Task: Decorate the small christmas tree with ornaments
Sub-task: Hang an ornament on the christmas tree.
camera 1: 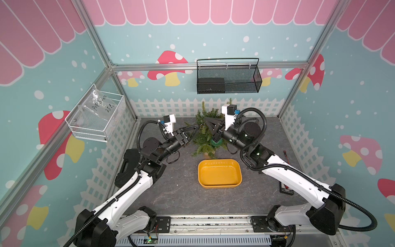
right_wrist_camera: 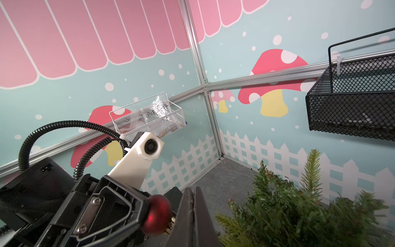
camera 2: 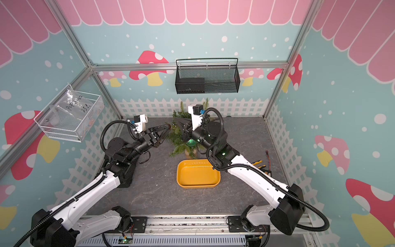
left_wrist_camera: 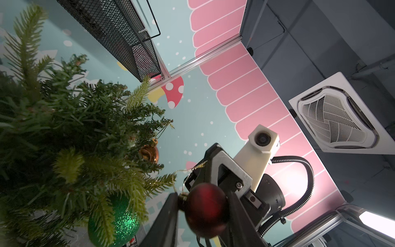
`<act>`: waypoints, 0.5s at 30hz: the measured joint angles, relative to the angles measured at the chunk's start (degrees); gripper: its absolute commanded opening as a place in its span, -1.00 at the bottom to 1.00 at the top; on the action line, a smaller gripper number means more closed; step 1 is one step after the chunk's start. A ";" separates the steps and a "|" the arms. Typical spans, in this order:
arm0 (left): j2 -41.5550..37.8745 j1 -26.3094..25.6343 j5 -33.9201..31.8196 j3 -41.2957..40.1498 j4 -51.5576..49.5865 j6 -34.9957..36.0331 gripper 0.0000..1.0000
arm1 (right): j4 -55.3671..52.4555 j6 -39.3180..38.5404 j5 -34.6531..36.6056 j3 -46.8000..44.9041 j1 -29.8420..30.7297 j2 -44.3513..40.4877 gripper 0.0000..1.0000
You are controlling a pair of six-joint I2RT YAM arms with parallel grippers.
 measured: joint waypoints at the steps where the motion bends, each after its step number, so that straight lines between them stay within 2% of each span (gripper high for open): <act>1: 0.00 0.20 0.02 0.00 0.04 -0.11 -0.46 | -0.07 -0.09 0.02 0.13 0.00 0.00 -1.00; 15: -0.26 0.87 0.44 -0.76 0.68 -0.39 -0.47 | -1.57 -1.36 0.15 1.01 0.00 0.50 -1.00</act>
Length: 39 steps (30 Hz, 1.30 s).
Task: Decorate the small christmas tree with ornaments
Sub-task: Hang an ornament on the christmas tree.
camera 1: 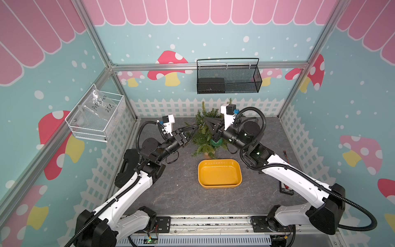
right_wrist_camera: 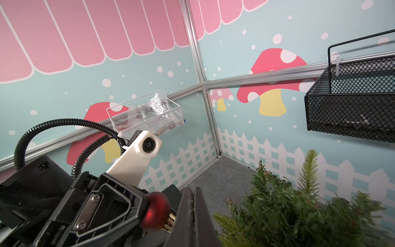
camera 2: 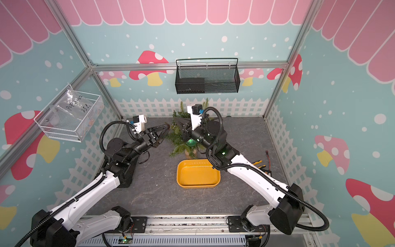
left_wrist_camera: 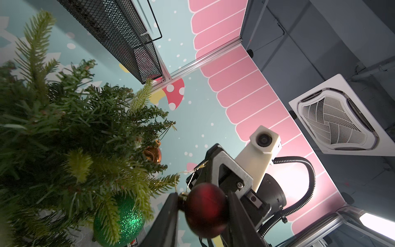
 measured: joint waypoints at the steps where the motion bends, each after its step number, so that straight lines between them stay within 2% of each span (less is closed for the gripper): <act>1: 0.00 0.09 0.00 0.00 0.02 0.02 -0.47 | -0.04 -0.15 0.11 0.35 0.00 0.20 -1.00; 18: 5.40 3.08 1.66 0.70 3.48 -0.37 -0.47 | -1.64 -1.95 2.43 3.69 -0.11 4.09 -1.00; 39: 12.85 4.68 4.59 3.48 11.10 -5.29 -0.47 | -2.47 -2.14 3.74 4.79 -2.03 5.92 -1.00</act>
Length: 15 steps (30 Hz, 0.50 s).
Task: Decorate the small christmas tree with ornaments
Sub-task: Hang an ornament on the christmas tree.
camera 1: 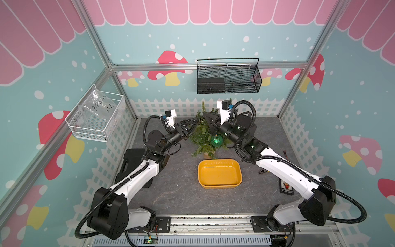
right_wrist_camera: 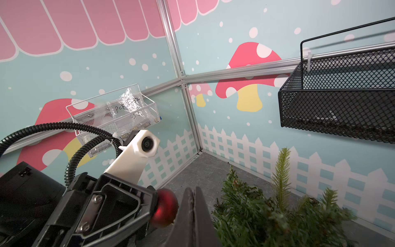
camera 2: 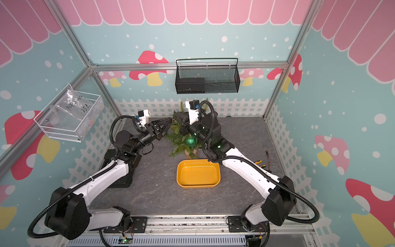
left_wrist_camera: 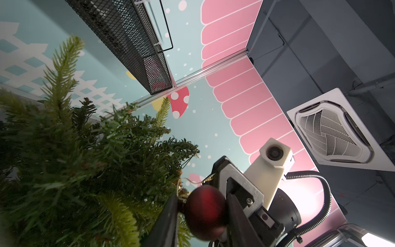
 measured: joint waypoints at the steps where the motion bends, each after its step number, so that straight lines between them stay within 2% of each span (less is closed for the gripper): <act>1: 0.00 0.02 0.13 0.00 0.22 -0.17 -0.47 | 0.00 0.00 0.00 0.00 -0.02 0.00 -1.00; 15: 0.00 0.24 0.33 -3.28 1.84 -0.92 -0.48 | -0.02 0.07 -0.04 -0.48 -0.63 -0.04 -1.00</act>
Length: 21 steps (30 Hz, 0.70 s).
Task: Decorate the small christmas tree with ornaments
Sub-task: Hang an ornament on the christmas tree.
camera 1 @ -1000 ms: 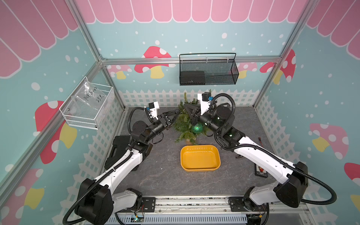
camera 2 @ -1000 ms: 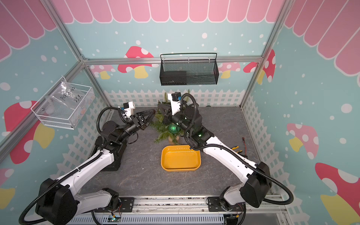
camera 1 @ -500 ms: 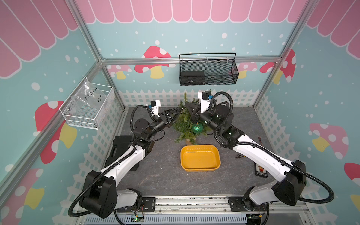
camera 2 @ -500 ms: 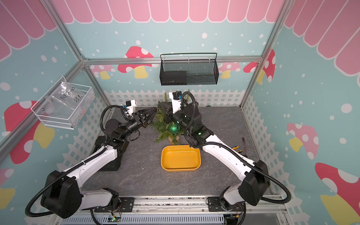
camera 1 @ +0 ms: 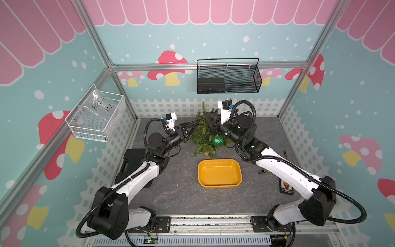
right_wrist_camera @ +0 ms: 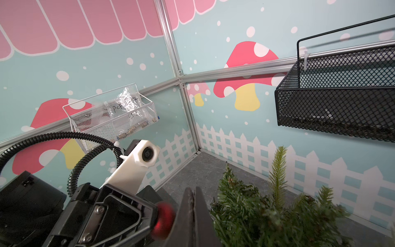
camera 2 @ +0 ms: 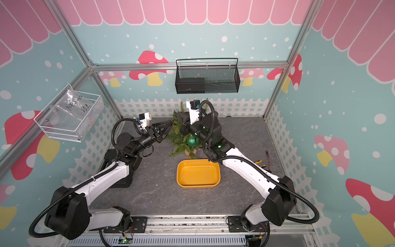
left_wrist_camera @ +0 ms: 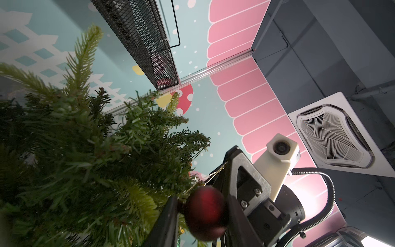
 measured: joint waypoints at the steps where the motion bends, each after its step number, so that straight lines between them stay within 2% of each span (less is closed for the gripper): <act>1: 0.00 0.00 0.00 -0.13 0.07 -0.02 -0.48 | 0.02 0.02 0.00 -0.09 0.00 0.00 -1.00; 14: 0.00 -0.46 -0.02 -0.33 0.20 0.00 -0.48 | -0.24 0.17 0.04 -1.18 -0.07 -0.33 -0.99; 21: 0.00 -0.66 -0.04 -1.46 0.22 0.04 -0.47 | -0.55 0.17 0.04 -1.60 -0.07 -0.81 -0.82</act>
